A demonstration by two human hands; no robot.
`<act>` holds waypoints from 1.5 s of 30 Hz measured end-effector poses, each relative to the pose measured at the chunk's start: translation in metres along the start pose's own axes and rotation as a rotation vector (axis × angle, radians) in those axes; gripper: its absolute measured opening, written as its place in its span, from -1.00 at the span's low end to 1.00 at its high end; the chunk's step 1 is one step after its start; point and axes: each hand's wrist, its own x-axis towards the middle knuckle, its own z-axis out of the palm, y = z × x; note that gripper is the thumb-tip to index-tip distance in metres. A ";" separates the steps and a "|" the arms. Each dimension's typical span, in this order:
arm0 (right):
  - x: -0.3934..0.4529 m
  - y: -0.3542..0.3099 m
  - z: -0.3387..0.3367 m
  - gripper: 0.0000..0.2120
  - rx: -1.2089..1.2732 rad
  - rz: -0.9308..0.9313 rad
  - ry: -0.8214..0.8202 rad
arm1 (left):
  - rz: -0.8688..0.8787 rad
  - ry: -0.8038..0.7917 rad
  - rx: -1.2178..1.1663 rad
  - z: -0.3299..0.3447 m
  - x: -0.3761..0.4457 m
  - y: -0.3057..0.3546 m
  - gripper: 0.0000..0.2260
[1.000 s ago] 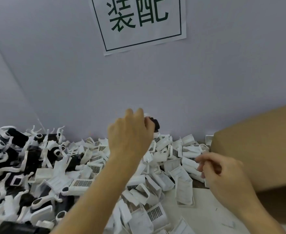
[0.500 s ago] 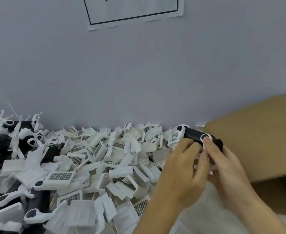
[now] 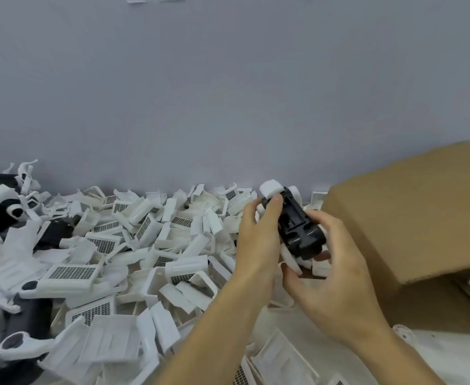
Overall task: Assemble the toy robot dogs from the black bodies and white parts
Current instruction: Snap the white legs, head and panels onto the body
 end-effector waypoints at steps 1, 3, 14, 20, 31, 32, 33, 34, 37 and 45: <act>0.000 0.001 0.001 -0.26 -0.039 -0.014 -0.021 | 0.000 -0.002 -0.030 -0.001 0.001 0.002 -0.84; -0.001 0.001 0.004 -0.30 -0.026 -0.030 -0.043 | 0.007 0.032 -0.069 -0.002 0.003 0.004 -0.89; 0.005 -0.009 -0.003 -0.72 0.135 -0.074 0.106 | 0.098 0.099 0.158 -0.009 -0.002 0.019 -0.75; 0.008 -0.017 -0.007 -0.91 0.281 -0.054 0.258 | 0.246 0.163 0.392 -0.014 0.003 0.023 -0.83; 0.017 -0.020 -0.021 -0.77 0.544 0.064 0.286 | 0.055 -0.021 0.016 -0.017 0.006 0.025 -0.66; 0.017 -0.019 -0.020 -0.76 0.560 0.081 0.277 | 0.059 -0.013 0.015 -0.016 0.006 0.025 -0.70; 0.016 -0.019 -0.020 -0.76 0.561 0.089 0.269 | 0.069 -0.009 0.023 -0.016 0.006 0.025 -0.74; 0.016 -0.019 -0.019 -0.76 0.549 0.088 0.261 | 0.083 -0.003 0.040 -0.016 0.007 0.024 -0.79; 0.014 -0.019 -0.017 -0.79 0.522 0.099 0.216 | 0.124 0.018 0.086 -0.015 0.007 0.022 -0.74; 0.011 -0.026 -0.016 -0.74 0.287 0.056 -0.027 | 0.215 0.117 0.134 -0.018 0.009 0.026 -0.69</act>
